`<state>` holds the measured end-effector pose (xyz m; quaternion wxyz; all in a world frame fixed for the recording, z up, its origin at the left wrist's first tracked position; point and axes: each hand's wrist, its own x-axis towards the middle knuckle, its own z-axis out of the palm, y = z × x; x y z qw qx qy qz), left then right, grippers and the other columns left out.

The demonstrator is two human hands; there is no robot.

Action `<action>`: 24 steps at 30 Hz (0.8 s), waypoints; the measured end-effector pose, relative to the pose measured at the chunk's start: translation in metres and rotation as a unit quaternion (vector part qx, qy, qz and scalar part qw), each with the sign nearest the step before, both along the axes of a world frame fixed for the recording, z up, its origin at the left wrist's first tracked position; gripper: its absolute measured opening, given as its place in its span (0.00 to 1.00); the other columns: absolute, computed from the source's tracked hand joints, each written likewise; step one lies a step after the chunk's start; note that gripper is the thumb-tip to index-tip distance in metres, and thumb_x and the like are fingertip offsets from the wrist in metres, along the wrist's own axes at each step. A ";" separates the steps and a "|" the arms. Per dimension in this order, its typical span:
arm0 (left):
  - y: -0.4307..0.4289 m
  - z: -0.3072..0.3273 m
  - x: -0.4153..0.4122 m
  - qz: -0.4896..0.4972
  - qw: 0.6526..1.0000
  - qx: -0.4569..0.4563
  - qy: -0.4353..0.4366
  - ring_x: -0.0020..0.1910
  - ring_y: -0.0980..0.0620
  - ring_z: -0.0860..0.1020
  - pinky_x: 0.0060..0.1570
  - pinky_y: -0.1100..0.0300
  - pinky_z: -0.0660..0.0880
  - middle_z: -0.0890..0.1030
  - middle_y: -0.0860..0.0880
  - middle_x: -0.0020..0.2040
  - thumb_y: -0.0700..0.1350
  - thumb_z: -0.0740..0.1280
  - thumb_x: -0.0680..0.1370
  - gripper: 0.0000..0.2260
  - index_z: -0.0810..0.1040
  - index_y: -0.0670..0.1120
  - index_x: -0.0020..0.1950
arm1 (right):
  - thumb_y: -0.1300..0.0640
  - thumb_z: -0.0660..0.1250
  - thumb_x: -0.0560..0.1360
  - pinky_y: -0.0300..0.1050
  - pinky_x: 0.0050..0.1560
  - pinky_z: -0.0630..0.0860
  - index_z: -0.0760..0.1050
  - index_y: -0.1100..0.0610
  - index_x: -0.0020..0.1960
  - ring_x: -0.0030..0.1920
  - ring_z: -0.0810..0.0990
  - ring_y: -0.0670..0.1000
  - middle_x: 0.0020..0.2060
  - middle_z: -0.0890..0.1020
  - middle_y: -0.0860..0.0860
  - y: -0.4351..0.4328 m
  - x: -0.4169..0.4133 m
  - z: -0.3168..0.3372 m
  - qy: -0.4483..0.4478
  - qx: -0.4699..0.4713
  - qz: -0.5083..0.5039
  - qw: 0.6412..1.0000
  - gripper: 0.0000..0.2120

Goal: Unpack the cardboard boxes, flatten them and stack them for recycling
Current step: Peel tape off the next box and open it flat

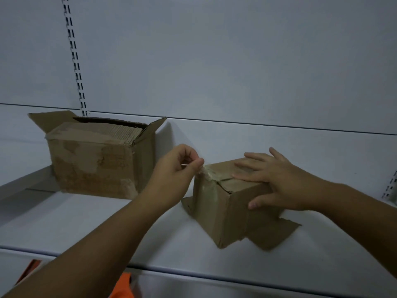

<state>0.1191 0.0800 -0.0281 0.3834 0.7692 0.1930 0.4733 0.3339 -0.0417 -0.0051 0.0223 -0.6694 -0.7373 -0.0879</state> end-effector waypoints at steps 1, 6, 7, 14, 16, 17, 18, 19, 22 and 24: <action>-0.002 -0.003 0.002 -0.041 0.999 -0.031 -0.010 0.44 0.51 0.79 0.49 0.54 0.75 0.82 0.48 0.42 0.41 0.64 0.77 0.04 0.74 0.47 0.43 | 0.30 0.58 0.68 0.53 0.72 0.33 0.53 0.37 0.73 0.72 0.42 0.38 0.71 0.50 0.34 -0.003 0.000 0.002 -0.009 -0.015 -0.018 1.000 0.36; -0.006 -0.010 0.010 -0.044 0.999 -0.017 0.023 0.47 0.57 0.79 0.49 0.62 0.75 0.82 0.52 0.44 0.46 0.59 0.80 0.07 0.76 0.54 0.51 | 0.24 0.52 0.66 0.45 0.69 0.57 0.60 0.39 0.70 0.68 0.59 0.41 0.69 0.61 0.35 -0.020 -0.032 -0.019 0.169 0.173 -0.080 0.967 0.36; -0.008 -0.008 0.012 -0.020 0.999 0.009 0.029 0.45 0.58 0.78 0.48 0.61 0.75 0.81 0.53 0.42 0.46 0.58 0.80 0.10 0.78 0.52 0.48 | 0.25 0.54 0.65 0.42 0.62 0.65 0.65 0.38 0.64 0.62 0.64 0.40 0.63 0.67 0.36 -0.021 -0.045 -0.027 0.194 0.240 -0.070 0.949 0.31; -0.011 0.002 0.013 -0.088 0.988 0.074 0.108 0.46 0.65 0.76 0.46 0.75 0.69 0.80 0.61 0.38 0.63 0.47 0.77 0.27 0.82 0.51 0.44 | 0.44 0.66 0.65 0.39 0.45 0.71 0.74 0.54 0.42 0.43 0.76 0.49 0.41 0.77 0.46 -0.011 -0.066 -0.053 0.240 0.385 0.006 0.891 0.15; -0.005 -0.003 0.013 -0.107 0.969 0.159 0.159 0.53 0.60 0.72 0.56 0.63 0.68 0.77 0.63 0.45 0.67 0.51 0.74 0.27 0.81 0.50 0.51 | 0.46 0.66 0.65 0.43 0.46 0.73 0.74 0.54 0.43 0.44 0.77 0.50 0.41 0.79 0.49 -0.010 -0.060 -0.052 0.264 0.381 0.021 0.886 0.13; -0.002 -0.006 0.013 -0.098 0.960 0.196 0.174 0.56 0.57 0.70 0.59 0.57 0.67 0.75 0.64 0.48 0.66 0.56 0.71 0.25 0.80 0.51 0.53 | 0.47 0.66 0.66 0.45 0.47 0.73 0.75 0.55 0.44 0.44 0.76 0.49 0.42 0.79 0.48 -0.008 -0.058 -0.053 0.259 0.378 0.028 0.888 0.13; 0.000 -0.010 0.013 -0.081 0.955 0.229 0.171 0.58 0.57 0.69 0.61 0.53 0.67 0.75 0.65 0.50 0.65 0.60 0.69 0.24 0.80 0.51 0.55 | 0.47 0.66 0.66 0.45 0.49 0.72 0.76 0.55 0.45 0.45 0.75 0.47 0.43 0.78 0.46 -0.006 -0.058 -0.055 0.251 0.375 0.032 0.892 0.13; 0.001 -0.014 0.015 -0.063 0.953 0.254 0.153 0.58 0.58 0.70 0.61 0.51 0.68 0.76 0.63 0.52 0.63 0.65 0.69 0.22 0.81 0.50 0.55 | 0.47 0.65 0.67 0.44 0.51 0.70 0.77 0.56 0.46 0.46 0.74 0.45 0.44 0.77 0.44 -0.005 -0.057 -0.057 0.246 0.374 0.033 0.894 0.14; 0.001 -0.022 0.021 -0.036 0.950 0.302 0.067 0.54 0.57 0.75 0.53 0.53 0.75 0.82 0.54 0.50 0.52 0.67 0.74 0.13 0.83 0.47 0.52 | 0.48 0.65 0.67 0.42 0.53 0.68 0.79 0.55 0.47 0.49 0.73 0.41 0.46 0.77 0.42 -0.004 -0.057 -0.061 0.255 0.384 0.030 0.887 0.14; 0.000 -0.026 0.024 -0.044 0.950 0.308 0.030 0.50 0.55 0.78 0.49 0.53 0.76 0.84 0.52 0.49 0.48 0.64 0.76 0.11 0.84 0.45 0.51 | 0.50 0.66 0.66 0.45 0.53 0.71 0.80 0.56 0.46 0.49 0.75 0.42 0.45 0.78 0.42 -0.005 -0.057 -0.062 0.259 0.402 0.037 0.878 0.13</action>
